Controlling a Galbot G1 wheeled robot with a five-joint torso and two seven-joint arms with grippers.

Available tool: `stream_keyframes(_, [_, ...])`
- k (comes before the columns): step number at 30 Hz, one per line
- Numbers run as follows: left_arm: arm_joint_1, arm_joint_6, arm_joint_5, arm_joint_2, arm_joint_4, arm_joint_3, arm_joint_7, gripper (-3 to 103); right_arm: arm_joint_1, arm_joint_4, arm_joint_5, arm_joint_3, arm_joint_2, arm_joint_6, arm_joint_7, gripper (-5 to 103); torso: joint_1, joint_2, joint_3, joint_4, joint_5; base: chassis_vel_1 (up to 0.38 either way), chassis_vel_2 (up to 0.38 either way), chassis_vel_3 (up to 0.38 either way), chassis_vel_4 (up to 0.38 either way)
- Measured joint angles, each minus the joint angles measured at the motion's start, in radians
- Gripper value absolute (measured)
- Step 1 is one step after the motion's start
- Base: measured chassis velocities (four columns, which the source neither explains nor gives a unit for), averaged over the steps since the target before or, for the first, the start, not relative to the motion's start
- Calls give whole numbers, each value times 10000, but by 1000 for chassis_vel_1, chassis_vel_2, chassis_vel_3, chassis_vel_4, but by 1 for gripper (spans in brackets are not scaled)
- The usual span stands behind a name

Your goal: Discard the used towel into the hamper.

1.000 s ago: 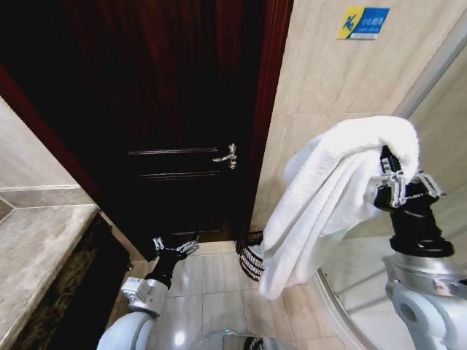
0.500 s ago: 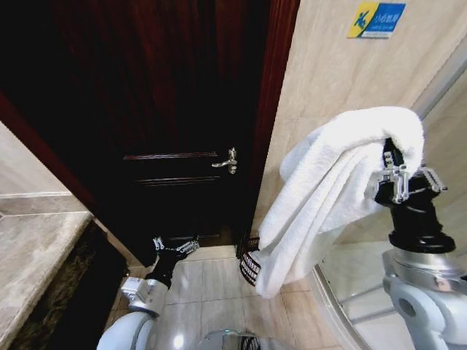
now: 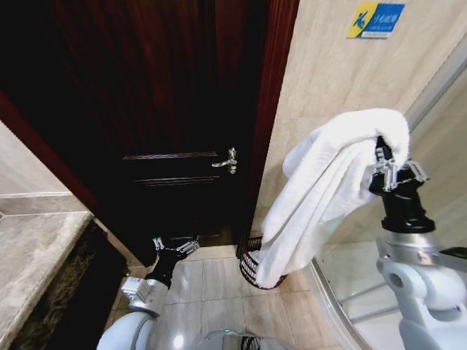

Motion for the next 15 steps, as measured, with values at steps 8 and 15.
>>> stream_keyframes(8, [0, 0, 0, 0, 0, 0, 0, 100, 1144, -1343, -213, -858, -237, 288, -188, 8, 1, 0, 0, 1, -1, 0, 0, 0, 0])
stream_keyframes(15, [0, 0, 0, 0, 0, 0, 0, 100, 1894, -1888, -300, -1506, -197, 305, -128, 8, 1, 0, 0, 1, -2, 0, 0, 0, 0])
